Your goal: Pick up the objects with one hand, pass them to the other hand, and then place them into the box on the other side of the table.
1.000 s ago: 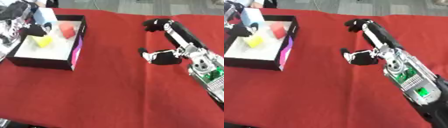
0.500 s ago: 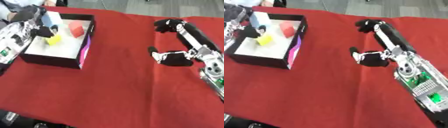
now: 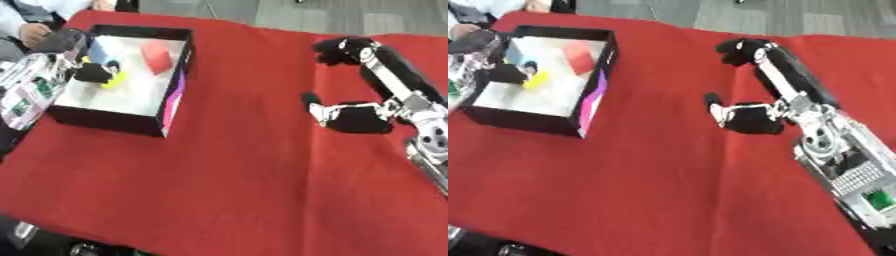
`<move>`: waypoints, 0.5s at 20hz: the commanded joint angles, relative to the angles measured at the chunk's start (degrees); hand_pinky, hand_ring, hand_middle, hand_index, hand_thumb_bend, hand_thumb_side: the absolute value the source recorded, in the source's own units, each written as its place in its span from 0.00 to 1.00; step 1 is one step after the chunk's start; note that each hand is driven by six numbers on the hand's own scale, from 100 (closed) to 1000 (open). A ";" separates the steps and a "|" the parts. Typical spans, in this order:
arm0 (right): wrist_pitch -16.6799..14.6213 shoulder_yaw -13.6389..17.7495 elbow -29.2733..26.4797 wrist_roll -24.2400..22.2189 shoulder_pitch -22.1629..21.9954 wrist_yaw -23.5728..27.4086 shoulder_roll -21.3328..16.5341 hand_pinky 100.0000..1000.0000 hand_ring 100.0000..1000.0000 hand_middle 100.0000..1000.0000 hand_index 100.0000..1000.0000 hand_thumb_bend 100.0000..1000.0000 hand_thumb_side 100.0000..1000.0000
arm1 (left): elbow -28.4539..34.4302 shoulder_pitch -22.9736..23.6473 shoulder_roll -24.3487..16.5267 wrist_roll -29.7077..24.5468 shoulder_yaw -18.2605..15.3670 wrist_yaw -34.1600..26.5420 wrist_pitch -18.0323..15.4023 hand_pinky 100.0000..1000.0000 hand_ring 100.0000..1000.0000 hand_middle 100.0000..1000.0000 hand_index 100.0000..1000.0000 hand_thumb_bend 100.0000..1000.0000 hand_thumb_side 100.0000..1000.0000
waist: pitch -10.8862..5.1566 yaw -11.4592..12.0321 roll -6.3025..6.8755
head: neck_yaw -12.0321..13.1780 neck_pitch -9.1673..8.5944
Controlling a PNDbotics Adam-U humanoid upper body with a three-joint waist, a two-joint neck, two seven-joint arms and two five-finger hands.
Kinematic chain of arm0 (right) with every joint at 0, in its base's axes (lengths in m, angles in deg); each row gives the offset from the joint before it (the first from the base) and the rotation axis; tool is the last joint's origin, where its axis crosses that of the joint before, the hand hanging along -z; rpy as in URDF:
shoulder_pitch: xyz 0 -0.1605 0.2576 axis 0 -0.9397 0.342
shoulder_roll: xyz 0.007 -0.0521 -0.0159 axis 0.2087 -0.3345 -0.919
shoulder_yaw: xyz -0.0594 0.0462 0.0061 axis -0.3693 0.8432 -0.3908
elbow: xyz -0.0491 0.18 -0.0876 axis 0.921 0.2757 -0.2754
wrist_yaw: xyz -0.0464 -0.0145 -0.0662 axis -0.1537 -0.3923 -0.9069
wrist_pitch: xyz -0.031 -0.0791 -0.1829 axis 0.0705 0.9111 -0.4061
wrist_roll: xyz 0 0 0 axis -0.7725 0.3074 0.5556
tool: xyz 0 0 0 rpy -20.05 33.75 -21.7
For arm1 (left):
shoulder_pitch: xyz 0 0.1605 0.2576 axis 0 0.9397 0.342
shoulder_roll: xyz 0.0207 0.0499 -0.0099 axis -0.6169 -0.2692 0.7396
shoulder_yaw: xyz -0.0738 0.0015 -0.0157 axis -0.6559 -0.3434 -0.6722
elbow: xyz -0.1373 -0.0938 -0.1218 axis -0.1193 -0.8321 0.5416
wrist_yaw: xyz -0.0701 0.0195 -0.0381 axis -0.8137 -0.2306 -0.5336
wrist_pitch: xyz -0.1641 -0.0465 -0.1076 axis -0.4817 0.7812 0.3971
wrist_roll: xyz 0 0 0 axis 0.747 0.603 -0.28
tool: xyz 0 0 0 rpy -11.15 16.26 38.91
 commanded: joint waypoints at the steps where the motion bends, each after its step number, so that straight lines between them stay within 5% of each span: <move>1: 0.10 1.06 -1.38 0.34 0.73 0.23 -1.27 0.89 0.78 0.69 0.82 0.19 0.00 | 0.62 -0.82 -1.40 -1.06 -0.97 2.42 0.36 0.81 0.85 0.74 0.85 0.71 0.96 | -0.65 -0.06 -0.46 | -0.71 -0.52; 9: 0.23 1.33 -1.71 0.45 0.57 0.45 -1.40 0.89 0.78 0.69 0.82 0.18 0.00 | 1.74 -0.63 -1.39 -1.29 -1.75 2.41 1.02 0.81 0.85 0.74 0.85 0.70 0.96 | -0.80 -0.15 -0.45 | -1.61 -0.22; 10: 0.24 1.34 -1.72 0.46 0.56 0.45 -1.41 0.89 0.78 0.69 0.82 0.15 0.00 | 1.78 -0.64 -1.38 -1.28 -1.76 2.39 1.05 0.80 0.82 0.73 0.83 0.52 0.94 | -0.81 -0.16 -0.45 | -1.63 -0.21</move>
